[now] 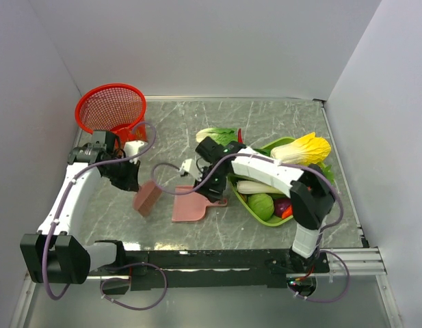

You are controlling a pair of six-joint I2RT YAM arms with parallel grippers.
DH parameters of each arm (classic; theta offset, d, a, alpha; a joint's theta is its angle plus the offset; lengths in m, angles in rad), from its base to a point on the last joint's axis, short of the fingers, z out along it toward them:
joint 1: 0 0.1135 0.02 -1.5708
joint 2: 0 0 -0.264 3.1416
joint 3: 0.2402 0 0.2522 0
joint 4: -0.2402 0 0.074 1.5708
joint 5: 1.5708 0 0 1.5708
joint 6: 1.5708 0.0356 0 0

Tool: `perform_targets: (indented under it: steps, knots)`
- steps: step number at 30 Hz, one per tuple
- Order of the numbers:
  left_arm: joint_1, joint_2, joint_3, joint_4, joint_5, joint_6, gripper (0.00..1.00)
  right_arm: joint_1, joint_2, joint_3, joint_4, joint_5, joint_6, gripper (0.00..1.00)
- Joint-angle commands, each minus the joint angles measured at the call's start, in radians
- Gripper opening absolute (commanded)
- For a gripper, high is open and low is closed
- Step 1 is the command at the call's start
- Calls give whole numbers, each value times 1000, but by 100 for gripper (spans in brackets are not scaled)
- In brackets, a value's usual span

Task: Sweep away the paper scraps from the table

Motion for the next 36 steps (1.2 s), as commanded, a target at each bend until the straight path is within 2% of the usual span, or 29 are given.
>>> perform_targets:
  steps: [1, 4, 9, 12, 15, 17, 22, 24, 36]
  knots:
    - [31, 8, 71, -12, 84, -5, 1, -35, -184, 63, 121, -38, 131, 65]
    - [70, 25, 94, -13, 149, 6, 1, -70, -261, 25, 216, 32, 250, 74]
    - [149, 58, 86, 31, 248, -22, 1, -90, -310, 38, 230, 66, 335, 75]
    - [163, 110, 102, 19, 310, -37, 1, -92, -350, 29, 270, 84, 332, 76]
    - [185, 170, 113, 11, 385, -39, 1, -93, -364, 46, 285, 120, 308, 84]
    - [196, 212, 116, 16, 446, -57, 1, -99, -361, 64, 285, 146, 291, 86]
    - [201, 271, 111, 69, 414, -147, 1, -113, -376, 51, 310, 175, 272, 87]
    - [199, 278, 100, 91, 348, -192, 1, -115, -390, 38, 322, 178, 265, 87]
    - [201, 336, 100, 89, 342, -192, 1, -118, -373, 31, 330, 170, 243, 87]
